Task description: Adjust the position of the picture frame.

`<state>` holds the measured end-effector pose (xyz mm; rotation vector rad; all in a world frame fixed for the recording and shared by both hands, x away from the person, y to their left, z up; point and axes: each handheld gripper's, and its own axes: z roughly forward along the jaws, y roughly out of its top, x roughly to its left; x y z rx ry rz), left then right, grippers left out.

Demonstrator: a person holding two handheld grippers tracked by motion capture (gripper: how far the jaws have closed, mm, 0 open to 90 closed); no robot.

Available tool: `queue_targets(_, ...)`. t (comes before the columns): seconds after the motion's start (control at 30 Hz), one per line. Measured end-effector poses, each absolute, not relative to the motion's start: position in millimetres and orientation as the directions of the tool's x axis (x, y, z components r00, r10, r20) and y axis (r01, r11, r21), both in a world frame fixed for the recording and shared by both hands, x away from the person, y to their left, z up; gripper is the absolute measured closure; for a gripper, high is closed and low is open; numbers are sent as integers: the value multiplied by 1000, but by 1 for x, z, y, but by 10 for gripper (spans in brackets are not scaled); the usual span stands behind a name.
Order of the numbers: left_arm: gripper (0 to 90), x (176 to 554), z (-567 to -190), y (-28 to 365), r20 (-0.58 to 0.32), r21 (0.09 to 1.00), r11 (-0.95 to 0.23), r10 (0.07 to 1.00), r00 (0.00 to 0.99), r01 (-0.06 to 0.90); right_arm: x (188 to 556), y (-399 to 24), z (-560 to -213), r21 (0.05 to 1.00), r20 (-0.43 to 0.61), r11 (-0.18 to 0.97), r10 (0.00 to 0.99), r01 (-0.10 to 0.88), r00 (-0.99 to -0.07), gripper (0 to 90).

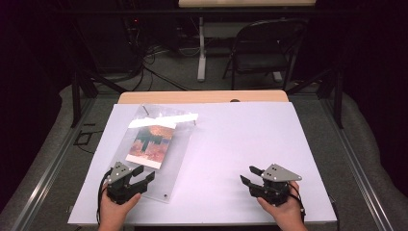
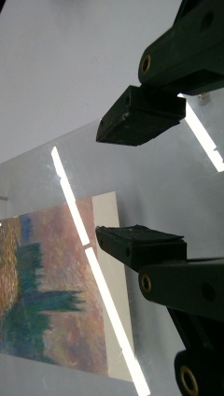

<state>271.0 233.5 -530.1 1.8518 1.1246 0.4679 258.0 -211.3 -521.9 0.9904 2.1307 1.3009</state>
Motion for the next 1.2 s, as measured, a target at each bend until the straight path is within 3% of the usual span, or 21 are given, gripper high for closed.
queue_targets(0.23, 574, 281, -525, 254, -171, 836, -107, 881, 441, 538, 259, -213, -523, 882, -15, 312, 769, 355, -640, 620)
queue_targets(0.4, 651, 285, -522, 268, -156, 836, -82, 912, 378, 542, 260, -217, -522, 881, -4, 303, 773, 364, -634, 663)
queue_targets(0.7, 886, 297, -522, 298, -143, 824, -49, 946, 291, 564, 261, -218, -522, 873, -8, 316, 770, 371, -638, 738)
queue_targets(0.9, 900, 304, -525, 309, -146, 819, -33, 953, 264, 573, 262, -215, -522, 870, -16, 332, 759, 366, -651, 790)
queue_targets(1.2, 900, 325, -534, 330, -136, 796, -9, 972, 193, 605, 265, -208, -525, 859, -29, 359, 746, 365, -665, 787)
